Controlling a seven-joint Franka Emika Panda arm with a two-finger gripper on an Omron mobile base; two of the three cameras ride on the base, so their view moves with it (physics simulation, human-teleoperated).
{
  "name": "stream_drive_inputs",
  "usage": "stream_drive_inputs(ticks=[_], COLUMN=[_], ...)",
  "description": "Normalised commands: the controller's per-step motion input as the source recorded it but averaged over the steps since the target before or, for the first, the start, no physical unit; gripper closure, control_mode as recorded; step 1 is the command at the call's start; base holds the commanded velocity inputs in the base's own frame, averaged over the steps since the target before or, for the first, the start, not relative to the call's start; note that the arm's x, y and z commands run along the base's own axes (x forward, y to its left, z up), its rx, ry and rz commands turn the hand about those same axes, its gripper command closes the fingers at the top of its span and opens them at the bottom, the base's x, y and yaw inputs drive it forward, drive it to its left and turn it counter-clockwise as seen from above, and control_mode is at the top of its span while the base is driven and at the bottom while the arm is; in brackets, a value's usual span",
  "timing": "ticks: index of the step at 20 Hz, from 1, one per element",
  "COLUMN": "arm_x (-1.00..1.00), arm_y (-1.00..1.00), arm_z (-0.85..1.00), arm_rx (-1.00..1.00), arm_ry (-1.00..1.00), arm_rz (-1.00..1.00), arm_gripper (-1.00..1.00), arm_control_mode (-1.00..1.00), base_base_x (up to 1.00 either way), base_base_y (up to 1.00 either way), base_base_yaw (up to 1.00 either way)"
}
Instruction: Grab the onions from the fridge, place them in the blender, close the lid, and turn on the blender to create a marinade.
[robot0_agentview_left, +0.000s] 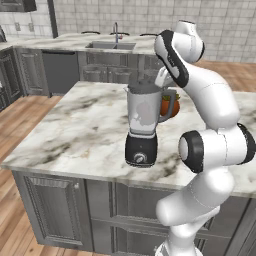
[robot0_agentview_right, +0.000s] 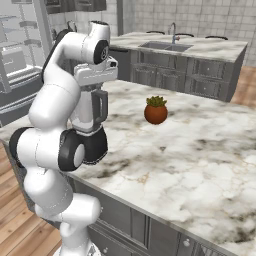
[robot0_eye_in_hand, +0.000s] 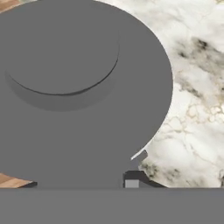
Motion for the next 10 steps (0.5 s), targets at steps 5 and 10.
stream_drive_inputs(ticks=[5,10], arm_x=[0.00,0.00], arm_y=[0.46,0.22], arm_z=[-0.28,-0.32], arm_rx=[-0.13,-0.09], arm_ry=[-0.10,-0.11], arm_rz=[-0.12,-0.15], arm_gripper=[1.00,1.00], arm_control_mode=[-1.00,-1.00], base_base_x=[0.00,0.00], base_base_y=[0.00,0.00], base_base_yaw=[0.00,0.00])
